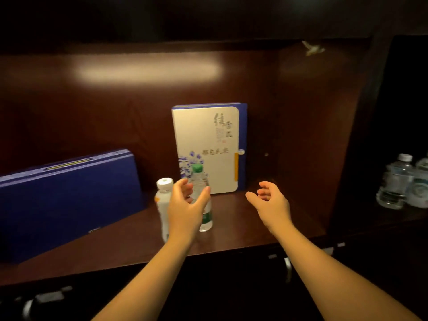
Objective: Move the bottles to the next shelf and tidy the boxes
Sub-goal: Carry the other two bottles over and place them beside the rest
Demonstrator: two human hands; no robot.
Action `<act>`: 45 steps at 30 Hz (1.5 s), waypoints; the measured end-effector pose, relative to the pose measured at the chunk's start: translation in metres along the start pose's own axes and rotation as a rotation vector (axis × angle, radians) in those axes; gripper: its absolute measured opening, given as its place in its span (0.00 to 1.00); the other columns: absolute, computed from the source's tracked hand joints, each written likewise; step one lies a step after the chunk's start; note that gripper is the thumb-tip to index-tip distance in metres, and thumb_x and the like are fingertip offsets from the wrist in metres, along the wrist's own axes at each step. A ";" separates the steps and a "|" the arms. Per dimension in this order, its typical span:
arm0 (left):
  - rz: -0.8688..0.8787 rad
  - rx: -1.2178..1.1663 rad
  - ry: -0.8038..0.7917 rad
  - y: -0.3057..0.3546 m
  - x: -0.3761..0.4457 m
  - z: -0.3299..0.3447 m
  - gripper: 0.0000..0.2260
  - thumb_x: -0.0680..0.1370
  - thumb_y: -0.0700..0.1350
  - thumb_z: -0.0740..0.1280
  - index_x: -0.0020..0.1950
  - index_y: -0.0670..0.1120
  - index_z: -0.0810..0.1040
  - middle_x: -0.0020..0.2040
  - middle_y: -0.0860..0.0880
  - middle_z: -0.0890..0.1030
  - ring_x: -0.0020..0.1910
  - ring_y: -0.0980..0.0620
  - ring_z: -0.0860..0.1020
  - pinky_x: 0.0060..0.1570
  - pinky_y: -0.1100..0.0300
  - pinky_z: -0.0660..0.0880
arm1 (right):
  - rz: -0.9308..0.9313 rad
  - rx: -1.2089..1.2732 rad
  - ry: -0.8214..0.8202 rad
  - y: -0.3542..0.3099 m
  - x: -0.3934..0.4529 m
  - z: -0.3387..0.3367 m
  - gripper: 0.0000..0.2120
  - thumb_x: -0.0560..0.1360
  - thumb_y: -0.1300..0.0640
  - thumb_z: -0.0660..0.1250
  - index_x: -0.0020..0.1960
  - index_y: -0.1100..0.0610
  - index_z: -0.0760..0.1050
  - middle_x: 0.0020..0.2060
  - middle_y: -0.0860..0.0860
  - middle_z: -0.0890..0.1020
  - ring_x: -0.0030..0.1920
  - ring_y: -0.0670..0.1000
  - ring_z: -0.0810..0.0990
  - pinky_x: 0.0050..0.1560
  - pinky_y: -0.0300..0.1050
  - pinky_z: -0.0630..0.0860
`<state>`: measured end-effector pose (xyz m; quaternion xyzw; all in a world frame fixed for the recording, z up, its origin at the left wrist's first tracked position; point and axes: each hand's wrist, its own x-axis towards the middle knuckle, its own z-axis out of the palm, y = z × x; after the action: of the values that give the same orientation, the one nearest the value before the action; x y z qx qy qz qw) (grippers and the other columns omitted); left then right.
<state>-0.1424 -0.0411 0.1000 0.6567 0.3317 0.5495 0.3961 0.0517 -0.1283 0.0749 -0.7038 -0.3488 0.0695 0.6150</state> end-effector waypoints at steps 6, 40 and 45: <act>-0.086 0.136 0.164 -0.029 0.018 -0.092 0.30 0.69 0.59 0.72 0.67 0.51 0.68 0.60 0.52 0.75 0.56 0.56 0.74 0.52 0.62 0.70 | -0.022 -0.009 -0.115 -0.025 -0.003 0.077 0.30 0.68 0.45 0.74 0.66 0.53 0.72 0.51 0.49 0.78 0.51 0.49 0.77 0.48 0.44 0.72; -0.185 -0.063 -0.330 -0.075 -0.032 0.084 0.20 0.66 0.55 0.76 0.52 0.60 0.70 0.46 0.55 0.80 0.44 0.58 0.79 0.38 0.58 0.73 | 0.187 0.126 0.093 0.059 -0.026 -0.013 0.24 0.58 0.50 0.80 0.49 0.43 0.73 0.40 0.42 0.84 0.40 0.38 0.82 0.38 0.33 0.75; -0.147 -0.207 -0.571 -0.021 -0.107 0.183 0.18 0.67 0.52 0.76 0.51 0.59 0.70 0.47 0.56 0.80 0.46 0.57 0.79 0.39 0.58 0.73 | 0.216 0.026 0.340 0.074 -0.051 -0.148 0.25 0.57 0.47 0.80 0.49 0.42 0.73 0.41 0.43 0.84 0.42 0.39 0.83 0.40 0.35 0.76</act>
<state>0.0185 -0.1531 0.0174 0.7150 0.1957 0.3434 0.5767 0.1215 -0.2792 0.0251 -0.7308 -0.1615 0.0200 0.6629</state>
